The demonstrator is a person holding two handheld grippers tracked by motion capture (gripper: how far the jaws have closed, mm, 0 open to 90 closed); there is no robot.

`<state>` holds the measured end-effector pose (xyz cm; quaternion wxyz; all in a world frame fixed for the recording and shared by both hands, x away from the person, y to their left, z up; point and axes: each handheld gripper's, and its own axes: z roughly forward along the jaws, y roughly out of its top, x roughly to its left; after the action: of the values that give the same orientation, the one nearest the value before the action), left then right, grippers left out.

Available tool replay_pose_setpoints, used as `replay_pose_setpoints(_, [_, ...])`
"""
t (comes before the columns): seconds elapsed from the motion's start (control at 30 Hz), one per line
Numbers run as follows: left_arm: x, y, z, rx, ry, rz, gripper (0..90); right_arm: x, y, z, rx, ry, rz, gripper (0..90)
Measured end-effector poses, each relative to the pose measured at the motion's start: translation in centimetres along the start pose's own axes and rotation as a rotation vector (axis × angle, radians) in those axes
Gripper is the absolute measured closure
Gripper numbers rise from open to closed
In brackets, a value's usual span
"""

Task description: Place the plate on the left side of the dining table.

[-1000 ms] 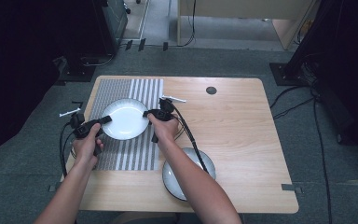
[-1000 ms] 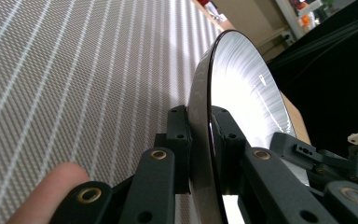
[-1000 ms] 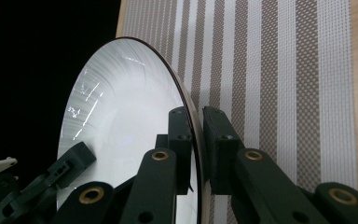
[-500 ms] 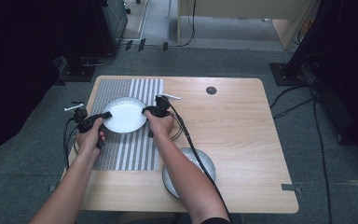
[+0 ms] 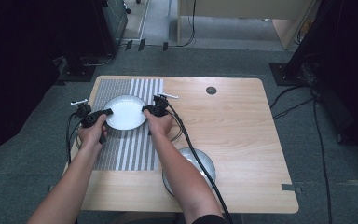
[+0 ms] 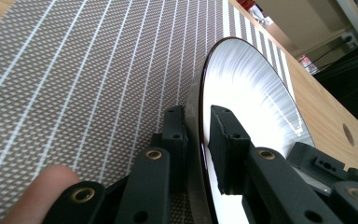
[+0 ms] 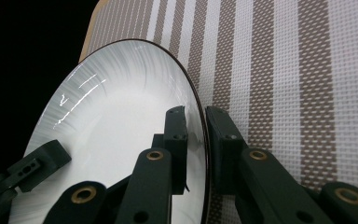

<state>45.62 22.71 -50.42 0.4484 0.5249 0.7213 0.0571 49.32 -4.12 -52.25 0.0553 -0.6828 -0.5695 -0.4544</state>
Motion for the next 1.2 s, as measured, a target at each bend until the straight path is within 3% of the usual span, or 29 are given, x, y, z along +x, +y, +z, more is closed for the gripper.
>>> replay_pose_setpoints(0.37, [0.1, -0.2, 0.8, 0.024, 0.037, 0.021, 70.0, 0.1, 0.0, 0.0, 0.0, 0.004, -0.004, 76.9])
replay_pose_setpoints(0.43, [0.0, -0.2, 0.7, 0.026, 0.049, 0.034, 69.4, 0.1, 0.0, 0.0, -0.001, 0.006, -0.014, 75.6])
replay_pose_setpoints(0.47, [-0.2, -0.3, 0.7, 0.023, 0.07, 0.068, 68.8, 0.1, 0.0, 0.0, 0.0, 0.007, -0.021, 73.9])
replay_pose_setpoints(0.53, [-0.4, -0.3, 0.8, 0.022, 0.081, 0.088, 65.9, 0.3, -0.1, -0.1, -0.007, -0.015, -0.062, 70.4])
replay_pose_setpoints(0.63, [-1.1, -0.3, 0.8, 0.015, 0.156, 0.189, 60.7, 0.4, 0.0, -0.4, -0.007, -0.034, -0.112, 67.5])
replay_pose_setpoints(0.7, [-1.2, -0.3, 0.7, 0.004, 0.176, 0.211, 59.5, 0.3, 0.0, -0.5, -0.004, -0.035, -0.119, 66.7])
replay_pose_setpoints(0.73, [-1.3, -0.2, 0.5, -0.022, 0.199, 0.251, 58.5, 0.3, 0.1, -0.6, -0.002, -0.037, -0.138, 64.8])
replay_pose_setpoints(0.77, [-1.3, -0.2, 0.4, -0.024, 0.203, 0.265, 56.2, 0.2, 0.2, -0.7, -0.003, -0.042, -0.15, 63.7])
replay_pose_setpoints(0.97, [-1.1, -0.3, 0.2, -0.018, 0.215, 0.297, 44.4, 0.3, 0.3, -1.1, -0.012, -0.066, -0.187, 57.0])
replay_pose_setpoints(1.0, [-1.1, -0.3, 0.0, -0.009, 0.22, 0.311, 43.8, 0.5, 0.3, -1.3, -0.015, -0.082, -0.209, 56.1])
replay_pose_setpoints(1.1, [-1.3, -0.2, -0.4, 0.016, 0.22, 0.296, 39.7, 1.4, -0.1, -1.8, -0.067, -0.194, -0.384, 53.0])
replay_pose_setpoints(1.13, [-1.5, -0.2, -0.7, 0.034, 0.259, 0.316, 37.9, 1.6, -0.1, -2.0, -0.072, -0.211, -0.41, 52.2])
replay_pose_setpoints(1.2, [-1.7, -0.3, -1.0, 0.045, 0.285, 0.332, 32.0, 1.8, -0.1, -2.3, -0.059, -0.196, -0.393, 50.4])
